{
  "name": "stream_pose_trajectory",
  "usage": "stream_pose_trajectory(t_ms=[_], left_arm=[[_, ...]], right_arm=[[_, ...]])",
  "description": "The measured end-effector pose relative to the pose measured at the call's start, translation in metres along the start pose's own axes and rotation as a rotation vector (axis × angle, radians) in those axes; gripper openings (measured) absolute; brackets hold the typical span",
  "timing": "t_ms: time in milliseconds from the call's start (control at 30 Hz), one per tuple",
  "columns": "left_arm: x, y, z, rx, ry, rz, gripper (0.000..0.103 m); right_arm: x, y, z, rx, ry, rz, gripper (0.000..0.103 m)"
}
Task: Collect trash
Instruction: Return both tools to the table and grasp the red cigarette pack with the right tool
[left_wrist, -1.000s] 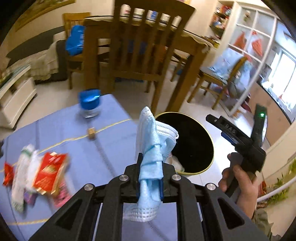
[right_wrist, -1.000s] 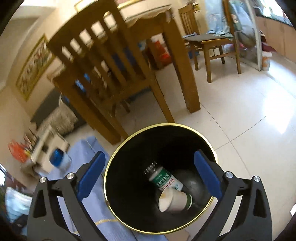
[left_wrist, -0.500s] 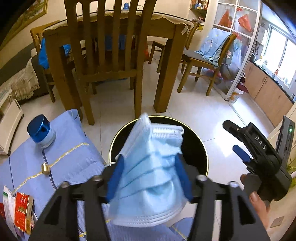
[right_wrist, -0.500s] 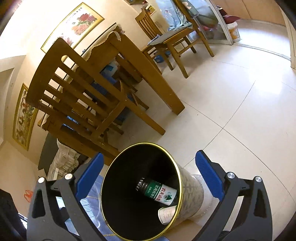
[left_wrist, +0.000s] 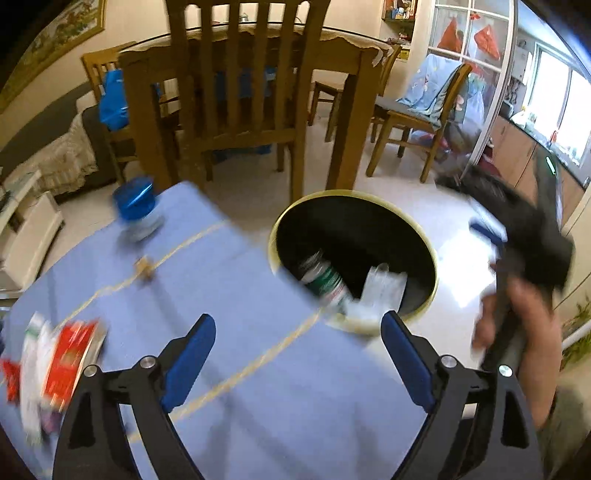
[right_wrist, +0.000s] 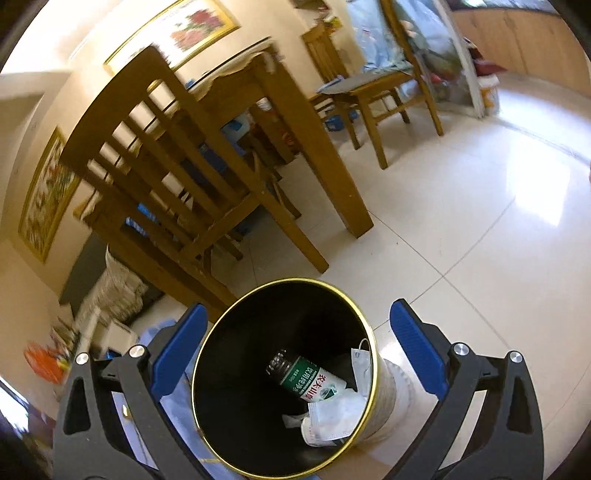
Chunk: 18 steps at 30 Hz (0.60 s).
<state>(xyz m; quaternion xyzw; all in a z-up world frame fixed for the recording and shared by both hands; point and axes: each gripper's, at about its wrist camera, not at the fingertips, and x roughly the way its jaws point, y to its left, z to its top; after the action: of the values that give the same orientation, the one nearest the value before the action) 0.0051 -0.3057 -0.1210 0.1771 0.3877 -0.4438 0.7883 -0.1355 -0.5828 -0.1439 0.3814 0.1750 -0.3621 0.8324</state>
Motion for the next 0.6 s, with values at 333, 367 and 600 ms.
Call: stream_pose_trajectory(t_ms=[333, 367, 600], left_arm=[[-0.082, 0.107, -0.122, -0.207, 0.007, 0.192, 0.092], [-0.088, 0.118, -0.13, -0.242, 0.003, 0.208, 0.094], [-0.127, 0.183, -0.169, -0.424, -0.047, 0.317, 0.096]], right_arm=[[0.028, 0.105, -0.054, -0.413, 0.135, 0.071, 0.097], [0.03, 0.117, -0.064, -0.461, 0.16, 0.096, 0.097], [0.0, 0.188, -0.151, -0.689, 0.292, 0.248, 0.097]])
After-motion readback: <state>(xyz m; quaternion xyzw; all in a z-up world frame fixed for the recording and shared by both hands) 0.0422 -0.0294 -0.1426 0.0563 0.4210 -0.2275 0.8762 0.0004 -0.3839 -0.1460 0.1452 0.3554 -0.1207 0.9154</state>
